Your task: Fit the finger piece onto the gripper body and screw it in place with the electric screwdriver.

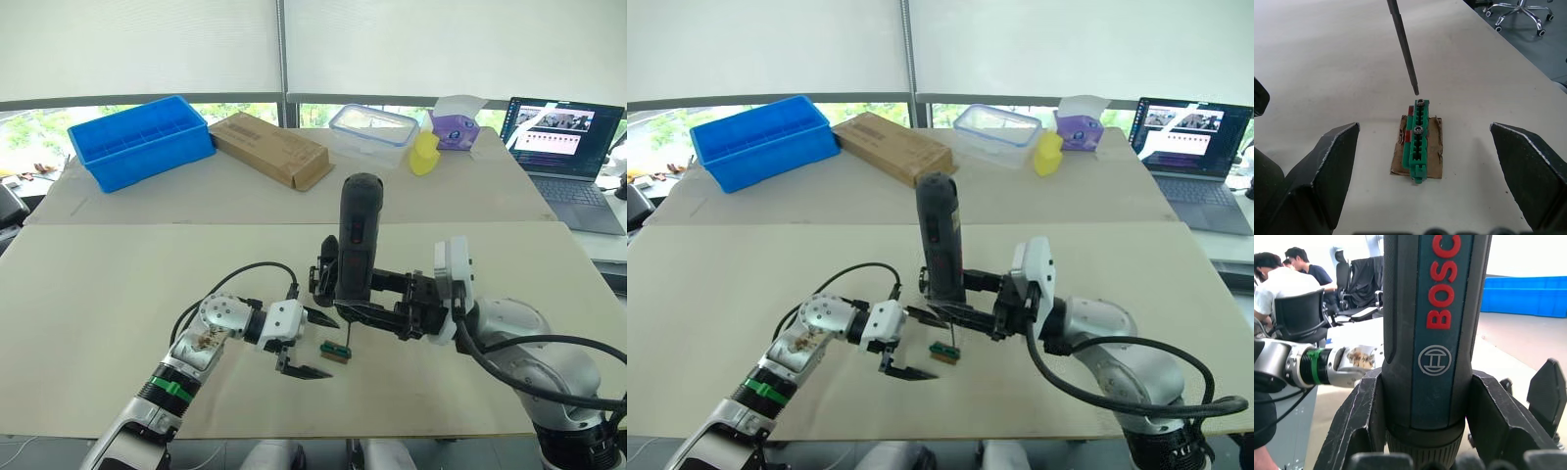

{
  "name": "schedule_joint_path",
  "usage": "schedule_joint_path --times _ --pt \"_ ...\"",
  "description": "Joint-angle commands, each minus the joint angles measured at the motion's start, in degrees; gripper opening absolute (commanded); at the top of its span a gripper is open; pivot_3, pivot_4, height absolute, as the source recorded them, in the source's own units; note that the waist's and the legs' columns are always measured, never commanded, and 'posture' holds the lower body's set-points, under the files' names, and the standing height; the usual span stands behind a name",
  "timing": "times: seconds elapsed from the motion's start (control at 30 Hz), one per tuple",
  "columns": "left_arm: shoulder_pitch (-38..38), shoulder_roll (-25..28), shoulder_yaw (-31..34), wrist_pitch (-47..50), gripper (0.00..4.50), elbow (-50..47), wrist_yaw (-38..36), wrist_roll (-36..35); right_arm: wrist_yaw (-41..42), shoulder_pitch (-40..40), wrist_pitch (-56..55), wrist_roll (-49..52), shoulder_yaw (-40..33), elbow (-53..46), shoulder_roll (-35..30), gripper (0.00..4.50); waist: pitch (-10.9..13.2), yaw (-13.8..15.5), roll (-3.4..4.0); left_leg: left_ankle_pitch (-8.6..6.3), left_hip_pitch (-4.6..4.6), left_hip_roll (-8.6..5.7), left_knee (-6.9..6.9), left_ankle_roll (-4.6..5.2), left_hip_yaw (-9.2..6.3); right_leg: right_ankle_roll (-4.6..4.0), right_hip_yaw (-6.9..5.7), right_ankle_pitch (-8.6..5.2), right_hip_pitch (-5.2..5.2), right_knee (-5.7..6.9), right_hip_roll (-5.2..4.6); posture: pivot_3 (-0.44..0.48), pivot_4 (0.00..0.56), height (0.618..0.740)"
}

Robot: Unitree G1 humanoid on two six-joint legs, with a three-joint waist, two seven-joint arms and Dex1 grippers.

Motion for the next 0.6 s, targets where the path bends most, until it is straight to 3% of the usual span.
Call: schedule_joint_path --times 0.03,0.6 --pt "0.3 -0.2 -0.1 0.0 4.5 -0.8 -0.2 -0.8 1.0 -0.3 -3.3 0.0 -0.5 -2.3 0.2 1.92 0.0 0.0 0.0 0.0 0.0 0.0 0.0 0.0 0.0 0.0 0.0 0.0 0.0 0.0 0.0 0.0 0.15 0.74" --pt "0.1 -0.1 0.0 -0.9 4.5 -0.7 -0.2 -0.5 2.6 0.9 -4.0 -1.8 0.1 -2.0 0.1 1.92 0.0 0.0 0.0 0.0 0.0 0.0 0.0 0.0 -0.01 0.0 0.0 0.0 0.0 0.0 0.0 0.0 0.15 0.74"
